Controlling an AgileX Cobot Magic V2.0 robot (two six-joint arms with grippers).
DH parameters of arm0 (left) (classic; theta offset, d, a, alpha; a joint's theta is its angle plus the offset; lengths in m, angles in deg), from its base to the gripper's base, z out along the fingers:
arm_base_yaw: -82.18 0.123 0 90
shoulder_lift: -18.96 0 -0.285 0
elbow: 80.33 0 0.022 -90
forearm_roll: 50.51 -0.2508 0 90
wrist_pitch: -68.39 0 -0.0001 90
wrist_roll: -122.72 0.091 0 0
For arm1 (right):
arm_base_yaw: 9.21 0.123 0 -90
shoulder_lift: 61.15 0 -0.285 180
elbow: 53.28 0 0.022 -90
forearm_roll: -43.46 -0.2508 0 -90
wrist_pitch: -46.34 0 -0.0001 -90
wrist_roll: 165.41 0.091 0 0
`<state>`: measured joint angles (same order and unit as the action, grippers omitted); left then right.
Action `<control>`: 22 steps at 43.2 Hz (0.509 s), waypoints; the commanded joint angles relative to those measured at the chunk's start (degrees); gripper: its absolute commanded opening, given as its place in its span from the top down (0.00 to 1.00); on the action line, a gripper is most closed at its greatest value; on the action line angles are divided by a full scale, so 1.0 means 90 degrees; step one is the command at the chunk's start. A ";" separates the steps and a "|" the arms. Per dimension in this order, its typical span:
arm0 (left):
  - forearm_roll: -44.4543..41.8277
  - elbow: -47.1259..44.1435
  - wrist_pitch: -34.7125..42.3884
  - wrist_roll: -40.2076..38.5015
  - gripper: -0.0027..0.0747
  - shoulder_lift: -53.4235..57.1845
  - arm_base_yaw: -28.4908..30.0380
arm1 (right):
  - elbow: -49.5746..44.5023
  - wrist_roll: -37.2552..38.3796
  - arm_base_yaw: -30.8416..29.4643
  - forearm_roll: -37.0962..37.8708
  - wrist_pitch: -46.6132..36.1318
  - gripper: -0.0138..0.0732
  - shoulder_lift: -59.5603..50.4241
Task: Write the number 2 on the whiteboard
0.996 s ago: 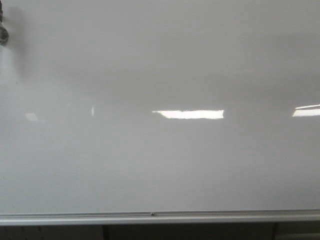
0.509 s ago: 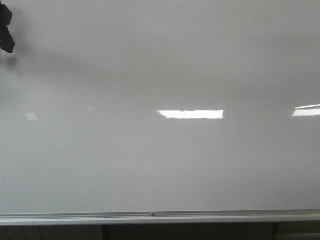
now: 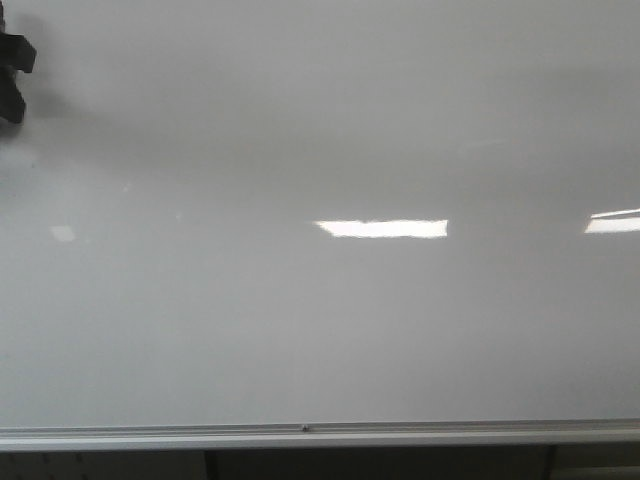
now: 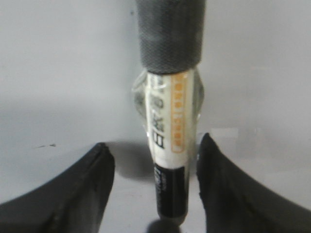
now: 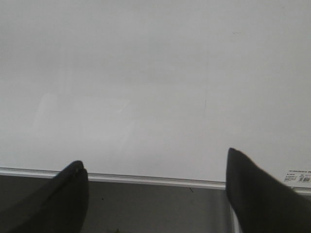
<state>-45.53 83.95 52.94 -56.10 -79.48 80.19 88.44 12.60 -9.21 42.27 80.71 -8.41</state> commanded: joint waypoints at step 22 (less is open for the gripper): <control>0.0005 0.0533 -0.1233 0.0409 0.96 0.0723 -0.0018 | 0.0284 -0.0023 -0.0023 -0.0015 -0.0443 0.15 -0.0002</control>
<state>-45.63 85.52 44.01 -55.03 -77.51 80.19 88.44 12.60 -9.21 42.27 80.29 -8.41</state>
